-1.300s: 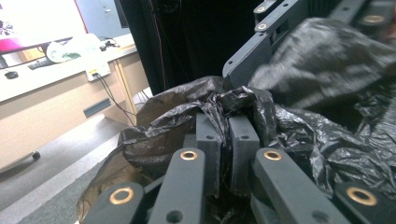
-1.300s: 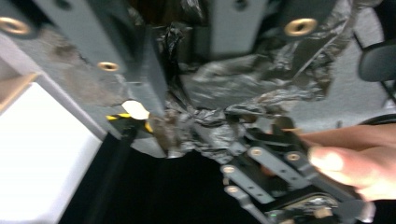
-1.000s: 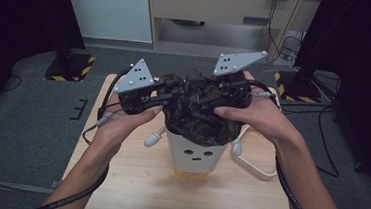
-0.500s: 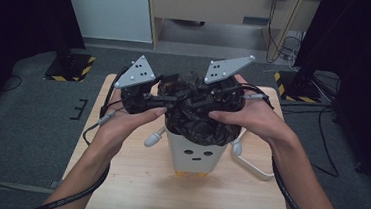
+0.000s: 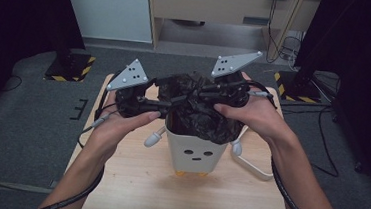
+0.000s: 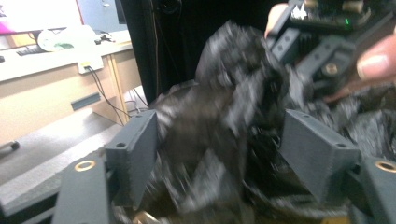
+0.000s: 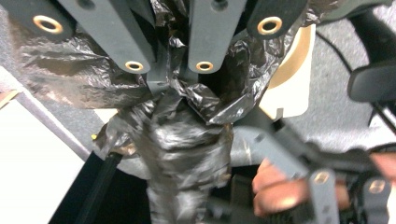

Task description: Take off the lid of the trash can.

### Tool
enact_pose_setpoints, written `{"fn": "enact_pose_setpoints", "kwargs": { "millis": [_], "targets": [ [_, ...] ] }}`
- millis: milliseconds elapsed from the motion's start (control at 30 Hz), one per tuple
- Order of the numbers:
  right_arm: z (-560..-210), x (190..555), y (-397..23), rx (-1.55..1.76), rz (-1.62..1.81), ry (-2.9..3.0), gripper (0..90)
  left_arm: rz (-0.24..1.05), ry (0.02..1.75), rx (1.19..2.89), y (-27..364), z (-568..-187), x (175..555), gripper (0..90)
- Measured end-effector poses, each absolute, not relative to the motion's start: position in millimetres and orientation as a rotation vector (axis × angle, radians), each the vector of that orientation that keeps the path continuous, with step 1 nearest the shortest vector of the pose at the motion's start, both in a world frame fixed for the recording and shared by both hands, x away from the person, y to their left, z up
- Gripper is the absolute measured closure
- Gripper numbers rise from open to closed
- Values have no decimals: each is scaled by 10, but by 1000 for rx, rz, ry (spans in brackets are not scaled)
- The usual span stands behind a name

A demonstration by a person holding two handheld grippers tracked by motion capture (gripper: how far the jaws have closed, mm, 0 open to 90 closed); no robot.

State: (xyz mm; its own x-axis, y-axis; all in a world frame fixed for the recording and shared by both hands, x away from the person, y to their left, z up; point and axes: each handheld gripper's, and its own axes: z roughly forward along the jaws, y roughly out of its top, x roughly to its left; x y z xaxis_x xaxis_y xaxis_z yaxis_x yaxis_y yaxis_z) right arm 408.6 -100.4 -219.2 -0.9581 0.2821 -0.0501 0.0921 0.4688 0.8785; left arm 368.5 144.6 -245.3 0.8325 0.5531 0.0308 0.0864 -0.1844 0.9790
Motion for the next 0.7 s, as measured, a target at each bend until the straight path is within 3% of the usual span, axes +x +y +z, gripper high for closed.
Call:
{"fn": "enact_pose_setpoints", "kwargs": {
  "millis": [233,433,567,700],
  "targets": [
    [-2097,4052,-962,337,1550,2461,900,414,489,1750,1317,-2514,3739,233],
    [-2027,4002,-915,316,1574,2440,900,400,476,1753,1205,-2557,3793,271],
    [-2011,3966,-889,295,1588,2436,900,414,452,1761,1162,-2597,3819,390],
    [-2005,3939,-873,283,1585,2432,899,441,415,1773,1150,-2623,3836,622]
  ]
}}
